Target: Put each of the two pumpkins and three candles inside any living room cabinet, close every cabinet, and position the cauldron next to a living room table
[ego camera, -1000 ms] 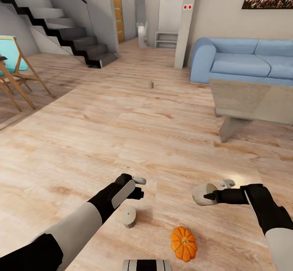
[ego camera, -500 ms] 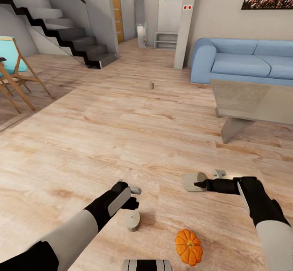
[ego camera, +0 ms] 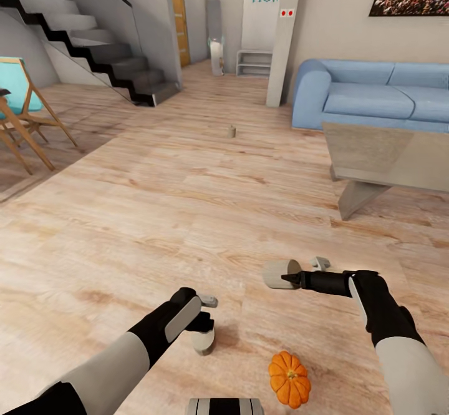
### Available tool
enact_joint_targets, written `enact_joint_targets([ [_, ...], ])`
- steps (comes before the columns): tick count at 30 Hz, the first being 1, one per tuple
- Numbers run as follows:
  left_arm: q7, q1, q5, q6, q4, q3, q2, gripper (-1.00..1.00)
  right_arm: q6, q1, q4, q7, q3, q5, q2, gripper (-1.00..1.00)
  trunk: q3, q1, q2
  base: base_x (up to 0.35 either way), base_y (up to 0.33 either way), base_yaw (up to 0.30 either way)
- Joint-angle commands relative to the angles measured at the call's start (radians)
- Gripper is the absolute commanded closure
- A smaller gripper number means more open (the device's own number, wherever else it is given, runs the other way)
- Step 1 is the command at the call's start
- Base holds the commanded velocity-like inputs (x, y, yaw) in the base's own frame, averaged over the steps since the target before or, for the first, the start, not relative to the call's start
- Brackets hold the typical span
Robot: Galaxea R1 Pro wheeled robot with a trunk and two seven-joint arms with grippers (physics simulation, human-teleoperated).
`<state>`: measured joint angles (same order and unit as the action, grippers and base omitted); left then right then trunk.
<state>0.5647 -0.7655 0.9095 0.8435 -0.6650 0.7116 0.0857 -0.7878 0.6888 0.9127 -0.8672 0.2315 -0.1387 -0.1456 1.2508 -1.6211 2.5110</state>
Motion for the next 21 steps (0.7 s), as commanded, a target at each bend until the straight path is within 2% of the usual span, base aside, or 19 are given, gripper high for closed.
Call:
enact_joint_targets([
  [1, -0.001, 0.0, 0.0, 0.0, 0.0, -0.005, 0.0, -1.0, -0.001, 0.0, 0.0, 0.0, 0.0, 0.001, 0.001, 1.0, -0.004, 0.0, 0.0, 0.0, 0.0, 0.0],
  [11, 0.001, 0.0, 0.0, 0.0, -0.001, -0.021, 0.005, -1.0, -0.001, 0.0, 0.001, -0.003, 0.0, 0.003, 0.0, 1.0, -0.008, 0.001, -0.001, 0.0, 0.0, 0.0],
  [21, 0.001, 0.0, -0.001, -0.001, -0.001, -0.021, 0.005, -1.0, -0.001, 0.0, 0.002, -0.004, 0.0, 0.005, 0.0, 1.0, 0.031, -0.004, 0.002, 0.0, 0.0, 0.0],
])
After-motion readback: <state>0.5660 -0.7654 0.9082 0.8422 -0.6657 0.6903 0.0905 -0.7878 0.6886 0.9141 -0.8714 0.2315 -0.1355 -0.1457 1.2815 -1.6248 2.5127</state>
